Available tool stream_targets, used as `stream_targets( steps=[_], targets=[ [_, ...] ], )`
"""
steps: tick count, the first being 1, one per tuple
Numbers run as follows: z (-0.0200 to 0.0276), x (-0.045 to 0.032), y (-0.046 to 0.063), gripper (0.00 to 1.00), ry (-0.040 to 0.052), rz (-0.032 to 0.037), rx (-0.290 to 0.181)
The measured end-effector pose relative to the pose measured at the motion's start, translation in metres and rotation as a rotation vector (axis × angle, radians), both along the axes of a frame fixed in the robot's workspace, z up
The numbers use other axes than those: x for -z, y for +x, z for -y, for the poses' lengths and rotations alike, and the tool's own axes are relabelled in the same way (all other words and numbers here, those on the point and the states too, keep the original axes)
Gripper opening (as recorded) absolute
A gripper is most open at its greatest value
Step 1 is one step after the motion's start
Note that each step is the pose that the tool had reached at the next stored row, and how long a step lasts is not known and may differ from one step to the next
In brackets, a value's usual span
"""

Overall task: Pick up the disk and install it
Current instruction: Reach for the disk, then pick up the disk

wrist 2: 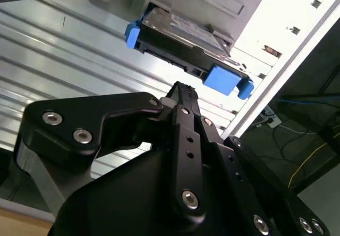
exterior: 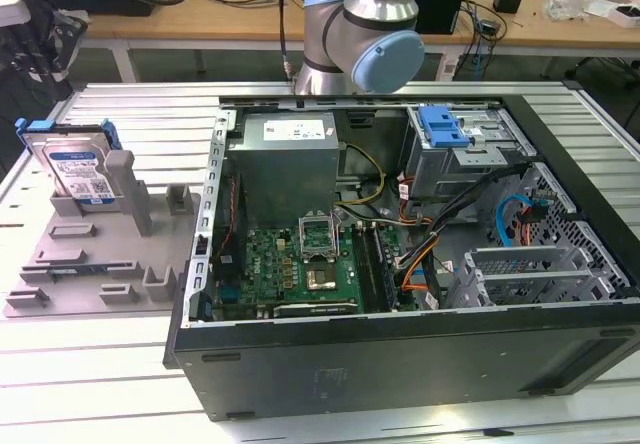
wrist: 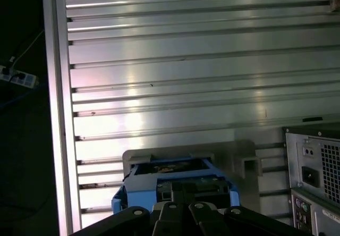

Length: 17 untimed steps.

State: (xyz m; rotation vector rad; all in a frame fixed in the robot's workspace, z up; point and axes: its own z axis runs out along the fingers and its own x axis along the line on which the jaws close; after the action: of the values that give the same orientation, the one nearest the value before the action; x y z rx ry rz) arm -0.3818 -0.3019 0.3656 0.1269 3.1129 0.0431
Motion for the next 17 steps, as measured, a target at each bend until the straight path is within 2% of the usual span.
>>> stream_targets(
  steps=[17],
  targets=[
    [0.0000,0.0000,0.0000,0.11,-0.0045,0.0000,0.000]
  ],
)
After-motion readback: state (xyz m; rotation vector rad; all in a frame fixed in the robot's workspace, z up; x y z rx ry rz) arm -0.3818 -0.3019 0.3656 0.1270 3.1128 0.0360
